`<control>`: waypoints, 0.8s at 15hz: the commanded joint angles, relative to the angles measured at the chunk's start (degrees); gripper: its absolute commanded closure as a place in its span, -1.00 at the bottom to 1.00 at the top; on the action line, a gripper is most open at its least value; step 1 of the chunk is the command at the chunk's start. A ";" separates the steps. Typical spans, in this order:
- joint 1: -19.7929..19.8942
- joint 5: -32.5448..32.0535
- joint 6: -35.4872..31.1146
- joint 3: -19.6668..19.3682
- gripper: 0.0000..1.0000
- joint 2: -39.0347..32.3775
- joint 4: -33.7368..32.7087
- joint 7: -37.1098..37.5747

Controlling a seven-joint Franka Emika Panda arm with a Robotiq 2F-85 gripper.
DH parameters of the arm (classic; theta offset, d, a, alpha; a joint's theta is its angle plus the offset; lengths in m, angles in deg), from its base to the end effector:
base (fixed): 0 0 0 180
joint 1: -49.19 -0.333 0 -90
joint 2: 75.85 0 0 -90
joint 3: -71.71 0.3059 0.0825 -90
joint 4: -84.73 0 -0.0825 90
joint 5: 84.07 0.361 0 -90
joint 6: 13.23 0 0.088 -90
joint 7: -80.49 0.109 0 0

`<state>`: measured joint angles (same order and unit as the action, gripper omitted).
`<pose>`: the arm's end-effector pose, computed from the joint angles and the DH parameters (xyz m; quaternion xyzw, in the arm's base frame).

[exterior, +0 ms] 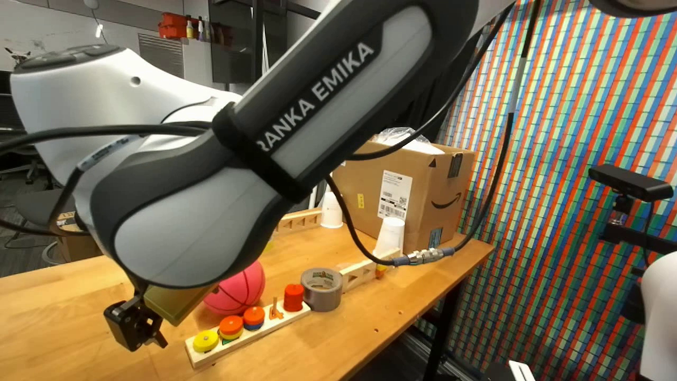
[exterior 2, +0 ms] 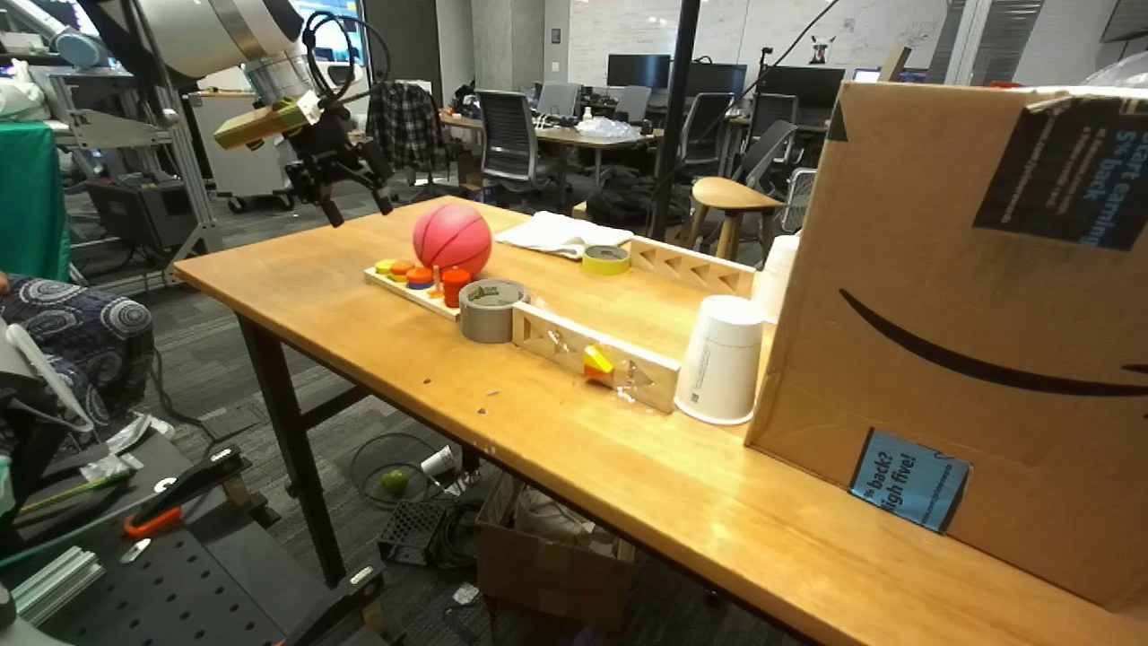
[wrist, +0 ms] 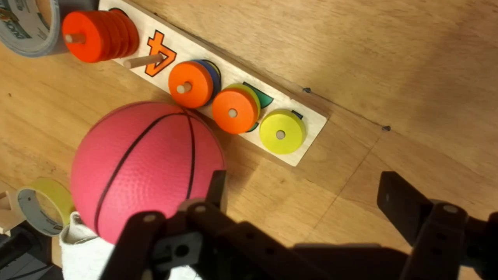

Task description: Push the basketball between the two cups

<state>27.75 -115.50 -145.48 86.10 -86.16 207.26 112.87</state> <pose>0.4502 0.3088 0.3292 0.9613 0.2097 0.1013 0.1471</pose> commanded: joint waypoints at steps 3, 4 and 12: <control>-0.16 1.64 -2.64 -0.81 -1.00 -3.51 -2.89 -2.16; -0.30 1.77 -2.81 -0.92 -1.00 -4.28 -3.57 -2.36; -1.27 3.50 -1.70 -1.79 -1.00 -10.17 -11.62 -6.85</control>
<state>27.31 -113.89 -147.63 85.66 -93.95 199.58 109.51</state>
